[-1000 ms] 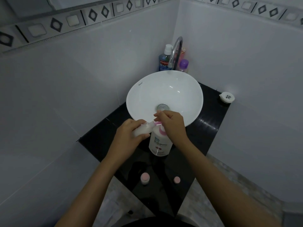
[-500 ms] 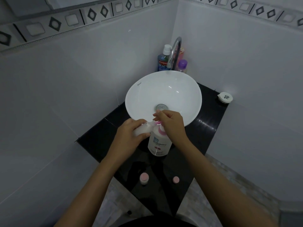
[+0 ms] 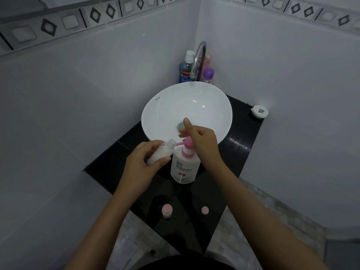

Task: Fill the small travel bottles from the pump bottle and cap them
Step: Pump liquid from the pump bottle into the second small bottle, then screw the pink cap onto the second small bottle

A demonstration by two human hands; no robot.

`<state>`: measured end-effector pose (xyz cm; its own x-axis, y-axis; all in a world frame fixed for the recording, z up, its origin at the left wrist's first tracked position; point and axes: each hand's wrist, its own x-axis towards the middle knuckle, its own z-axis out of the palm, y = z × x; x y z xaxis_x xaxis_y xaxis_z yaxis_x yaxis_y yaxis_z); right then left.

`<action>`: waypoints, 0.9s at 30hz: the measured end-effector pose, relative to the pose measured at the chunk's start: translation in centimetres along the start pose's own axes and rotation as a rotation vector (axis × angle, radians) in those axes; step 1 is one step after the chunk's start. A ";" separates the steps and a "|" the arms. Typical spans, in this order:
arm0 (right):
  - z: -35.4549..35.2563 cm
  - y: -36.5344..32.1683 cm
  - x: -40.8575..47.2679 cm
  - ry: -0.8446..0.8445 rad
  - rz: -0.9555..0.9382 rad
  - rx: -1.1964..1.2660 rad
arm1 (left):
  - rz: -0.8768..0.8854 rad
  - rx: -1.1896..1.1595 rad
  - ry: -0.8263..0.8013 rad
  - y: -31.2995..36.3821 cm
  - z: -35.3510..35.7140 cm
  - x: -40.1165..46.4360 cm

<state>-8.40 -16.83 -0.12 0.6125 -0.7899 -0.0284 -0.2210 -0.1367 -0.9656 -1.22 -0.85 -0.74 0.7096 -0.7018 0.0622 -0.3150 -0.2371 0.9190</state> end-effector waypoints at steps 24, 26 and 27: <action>-3.8 17.9 -11.8 -0.247 0.234 -0.899 | -0.191 -0.132 -0.286 -5.7 5.8 -9.7; -3.8 18.3 -11.9 -0.308 0.199 -0.950 | -0.188 -0.109 -0.292 -5.8 5.9 -10.0; -3.8 18.5 -11.9 -0.327 0.197 -0.964 | -0.190 -0.099 -0.293 -5.8 5.9 -10.1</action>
<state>-22.66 -12.20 -16.64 0.6441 -0.6687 -0.3715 -0.7649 -0.5568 -0.3239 -10.27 3.60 -9.02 0.5343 -0.8178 -0.2141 -0.1220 -0.3252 0.9378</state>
